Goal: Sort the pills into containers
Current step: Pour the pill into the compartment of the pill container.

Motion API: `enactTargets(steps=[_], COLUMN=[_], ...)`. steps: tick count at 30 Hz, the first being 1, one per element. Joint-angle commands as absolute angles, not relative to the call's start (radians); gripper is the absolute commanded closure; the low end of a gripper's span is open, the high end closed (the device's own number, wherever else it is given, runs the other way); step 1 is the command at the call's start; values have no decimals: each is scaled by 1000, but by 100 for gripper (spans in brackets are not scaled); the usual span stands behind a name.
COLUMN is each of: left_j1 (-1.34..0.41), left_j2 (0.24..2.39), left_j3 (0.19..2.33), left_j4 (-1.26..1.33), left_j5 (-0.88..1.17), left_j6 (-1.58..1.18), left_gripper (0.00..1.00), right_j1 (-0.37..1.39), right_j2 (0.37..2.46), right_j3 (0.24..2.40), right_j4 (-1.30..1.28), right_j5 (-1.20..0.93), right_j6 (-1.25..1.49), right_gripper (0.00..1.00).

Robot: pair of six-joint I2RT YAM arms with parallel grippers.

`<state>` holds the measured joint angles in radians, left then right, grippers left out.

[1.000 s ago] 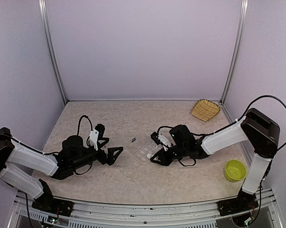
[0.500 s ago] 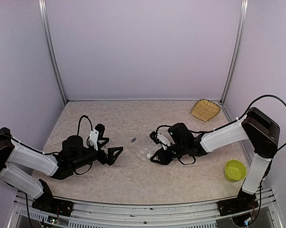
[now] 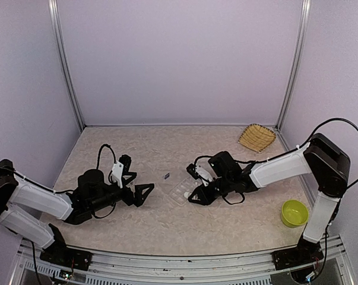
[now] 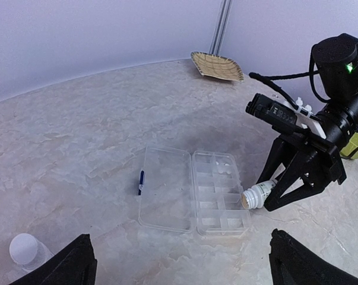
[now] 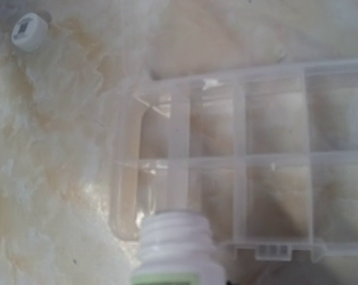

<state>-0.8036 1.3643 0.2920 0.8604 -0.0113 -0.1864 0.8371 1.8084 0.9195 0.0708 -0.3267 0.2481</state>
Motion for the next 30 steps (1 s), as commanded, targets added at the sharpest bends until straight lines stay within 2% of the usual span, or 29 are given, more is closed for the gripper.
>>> enactTargets(steps=[1, 30], left_j1=[-796, -796], left_j2=[1370, 1376], left_j3=[288, 290], left_j4=[886, 888], left_j5=[-3, -1], left_j6=[-193, -197], left_gripper=[1, 1], right_j1=[850, 849], right_j2=[1822, 1844], right_j3=[945, 1015], right_j4=[-2, -130], right_j5=[-314, -304], right_j6=[246, 220], right_gripper=[89, 89])
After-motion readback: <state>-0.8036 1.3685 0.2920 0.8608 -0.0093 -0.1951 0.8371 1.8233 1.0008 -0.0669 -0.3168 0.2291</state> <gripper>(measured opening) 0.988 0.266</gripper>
